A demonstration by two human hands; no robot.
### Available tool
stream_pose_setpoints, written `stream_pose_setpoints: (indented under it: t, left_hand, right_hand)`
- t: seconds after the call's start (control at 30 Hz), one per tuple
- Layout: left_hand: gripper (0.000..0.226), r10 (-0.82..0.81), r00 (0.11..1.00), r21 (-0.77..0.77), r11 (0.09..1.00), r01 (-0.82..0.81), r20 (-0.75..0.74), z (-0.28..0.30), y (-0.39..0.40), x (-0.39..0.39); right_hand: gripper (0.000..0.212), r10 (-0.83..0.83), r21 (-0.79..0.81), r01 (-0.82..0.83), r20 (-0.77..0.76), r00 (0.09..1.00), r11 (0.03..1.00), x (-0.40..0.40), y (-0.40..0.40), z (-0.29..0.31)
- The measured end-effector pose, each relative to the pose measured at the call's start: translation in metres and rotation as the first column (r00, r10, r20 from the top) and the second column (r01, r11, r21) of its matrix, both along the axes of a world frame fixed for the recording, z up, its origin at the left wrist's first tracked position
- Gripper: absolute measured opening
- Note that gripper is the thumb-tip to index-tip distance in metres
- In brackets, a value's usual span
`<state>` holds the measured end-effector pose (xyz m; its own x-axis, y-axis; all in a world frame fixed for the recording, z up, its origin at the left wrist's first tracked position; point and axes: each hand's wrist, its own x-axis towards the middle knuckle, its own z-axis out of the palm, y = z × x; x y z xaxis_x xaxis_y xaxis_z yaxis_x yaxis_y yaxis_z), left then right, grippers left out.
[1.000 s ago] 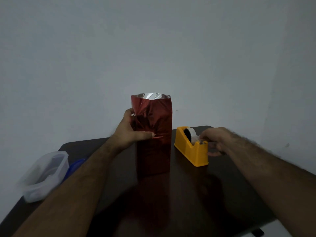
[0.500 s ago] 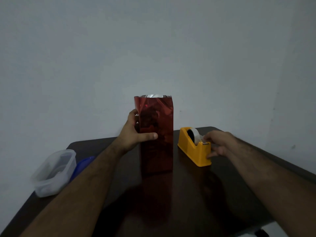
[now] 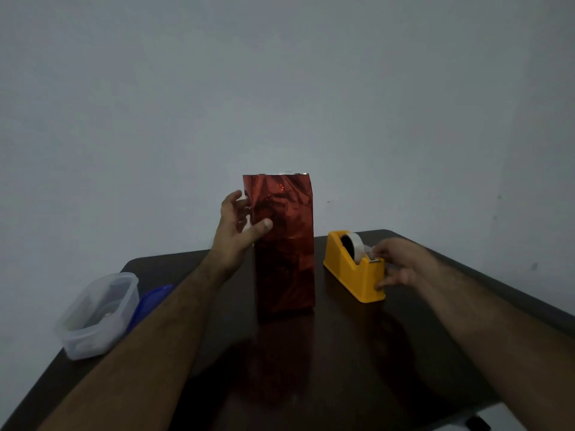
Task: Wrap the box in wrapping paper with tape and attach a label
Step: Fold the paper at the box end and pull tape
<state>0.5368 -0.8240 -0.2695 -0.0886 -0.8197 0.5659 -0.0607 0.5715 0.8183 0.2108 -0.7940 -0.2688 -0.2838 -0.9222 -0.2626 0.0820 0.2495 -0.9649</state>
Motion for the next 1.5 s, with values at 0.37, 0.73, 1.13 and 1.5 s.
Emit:
stream_pose_setpoints:
  t: [0.37,0.73,1.13,1.5]
  left_hand:
    - [0.12,0.039,0.999,0.081,0.996,-0.037,-0.028,-0.002,0.001,-0.008]
    - [0.127,0.041,0.999,0.068,0.997,-0.04,-0.014,-0.002,0.002,-0.009]
    - [0.134,0.12,0.988,0.067,0.991,-0.114,-0.096,-0.001,0.01,-0.016]
    - [0.11,0.68,0.716,-0.62,0.496,-0.607,-0.157,-0.011,0.043,-0.029]
  right_hand:
    - [0.035,-0.029,-0.044,0.033,0.075,0.997,0.999,-0.004,0.003,-0.008]
    - [0.052,-0.061,-0.077,0.071,0.12,0.991,0.994,-0.004,0.012,-0.011]
    - [0.049,-0.069,-0.068,0.079,0.134,0.989,0.995,-0.006,0.015,-0.017]
    - [0.043,-0.073,-0.074,0.084,0.133,0.988,0.994,-0.01,0.018,-0.023]
